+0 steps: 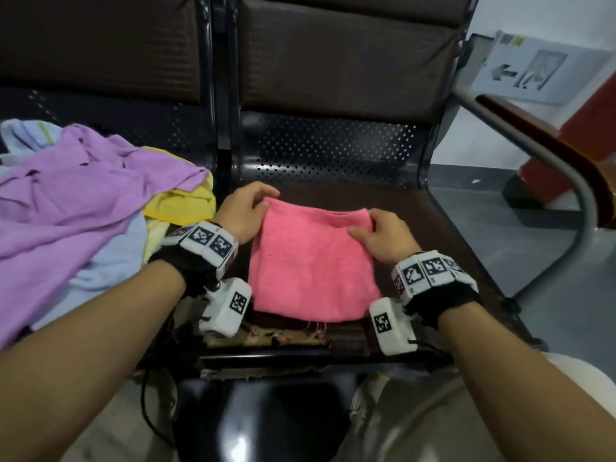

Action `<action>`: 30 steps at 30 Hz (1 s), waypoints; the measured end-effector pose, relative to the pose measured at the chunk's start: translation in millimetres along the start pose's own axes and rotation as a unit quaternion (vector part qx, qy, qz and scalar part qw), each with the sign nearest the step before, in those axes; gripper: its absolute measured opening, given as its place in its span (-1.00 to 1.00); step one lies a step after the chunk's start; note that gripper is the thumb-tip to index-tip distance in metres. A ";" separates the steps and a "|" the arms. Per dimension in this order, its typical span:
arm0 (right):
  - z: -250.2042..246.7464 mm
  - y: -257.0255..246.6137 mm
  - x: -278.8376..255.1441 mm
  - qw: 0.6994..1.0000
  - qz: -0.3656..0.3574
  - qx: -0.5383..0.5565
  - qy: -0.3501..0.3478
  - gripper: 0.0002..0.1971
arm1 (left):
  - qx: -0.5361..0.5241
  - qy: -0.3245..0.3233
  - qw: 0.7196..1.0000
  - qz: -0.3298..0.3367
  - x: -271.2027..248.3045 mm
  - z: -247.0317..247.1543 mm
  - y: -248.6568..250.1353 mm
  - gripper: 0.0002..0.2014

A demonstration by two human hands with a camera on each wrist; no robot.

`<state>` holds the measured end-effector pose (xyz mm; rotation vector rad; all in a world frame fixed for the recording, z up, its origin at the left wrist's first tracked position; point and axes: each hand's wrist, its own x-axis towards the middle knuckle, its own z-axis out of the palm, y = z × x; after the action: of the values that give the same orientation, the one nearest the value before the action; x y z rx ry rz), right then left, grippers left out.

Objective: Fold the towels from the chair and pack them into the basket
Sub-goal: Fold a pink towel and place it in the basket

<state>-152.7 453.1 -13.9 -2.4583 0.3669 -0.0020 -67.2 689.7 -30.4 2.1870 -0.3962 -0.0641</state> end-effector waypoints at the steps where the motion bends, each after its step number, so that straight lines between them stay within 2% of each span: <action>1: 3.8 1.8 5.3 1.000 0.013 -0.023 0.001 -0.69 | 0.018 -0.012 1.000 -0.020 5.5 5.6 -5.5 -0.73; 3: 10.6 4.3 5.9 0.999 0.005 -0.054 0.010 -0.66 | 0.047 -0.038 0.996 -0.062 8.2 15.1 -16.7 -0.67; 5: 12.5 3.3 -5.0 0.995 -0.068 -0.079 0.000 -0.77 | 0.064 -0.063 0.992 -0.090 4.7 20.1 -25.6 -0.57; 7: 10.4 2.5 -20.6 0.979 -0.149 -0.106 -0.090 -0.80 | 0.065 -0.071 0.992 -0.087 -4.3 21.2 -29.0 -0.48; 9: 9.1 3.6 -36.5 0.948 -0.175 -0.164 -0.209 -0.58 | 0.073 -0.053 0.995 -0.048 -20.2 20.3 -24.8 -0.48; 11: 11.1 6.2 -48.5 0.916 -0.171 -0.244 -0.268 -0.30 | 0.079 -0.046 0.996 0.016 -40.7 19.6 -13.7 -0.59; 12: 14.0 6.9 -53.6 0.909 -0.174 -0.272 -0.263 -0.26 | 0.070 -0.068 0.994 0.046 -51.0 19.9 -7.4 -0.66; 13: 17.2 6.0 -57.0 0.911 -0.183 -0.284 -0.238 -0.30 | 0.069 -0.107 0.989 0.070 -60.3 20.3 -1.7 -0.68; 15: 19.5 0.8 -59.6 0.921 -0.198 -0.282 -0.182 -0.48 | 0.126 -0.198 0.968 0.090 -75.4 20.5 5.8 -0.55; 17: 15.9 -4.2 -62.2 0.938 -0.173 -0.258 -0.155 -0.60 | 0.212 -0.245 0.942 0.093 -85.1 17.6 7.1 -0.38; 19: 10.4 -3.7 -66.7 0.957 -0.145 -0.206 -0.143 -0.69 | 0.283 -0.226 0.925 0.113 -92.2 12.4 6.8 -0.46; 21: 6.9 -1.5 -75.6 0.966 -0.148 -0.165 -0.131 -0.74 | 0.314 -0.195 0.921 0.126 -98.9 6.5 10.6 -0.71; 23: 4.5 1.5 -86.2 0.967 -0.163 -0.142 -0.135 -0.81 | 0.298 -0.196 0.927 0.114 -104.3 1.2 19.7 -0.95; 25: 1.1 4.4 -95.1 0.960 -0.170 -0.139 -0.172 -0.79 | 0.252 -0.212 0.940 0.092 -108.1 -2.4 27.8 -0.96; 27: -4.0 7.5 -99.4 0.951 -0.162 -0.160 -0.208 -0.59 | 0.195 -0.215 0.954 0.080 -110.4 -4.2 32.0 -0.94; 28: -6.5 8.6 -99.3 0.951 -0.153 -0.167 -0.211 -0.55 | 0.182 -0.219 0.955 0.078 -110.5 -5.3 32.9 -0.91; 30: -10.0 9.7 -95.4 0.957 -0.134 -0.161 -0.198 -0.58 | 0.181 -0.233 0.953 0.062 -105.4 -6.7 31.4 -0.93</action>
<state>-247.8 464.8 -3.3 -2.7264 -0.1568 0.4615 -173.9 709.5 -11.6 2.4939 -0.8670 -0.4798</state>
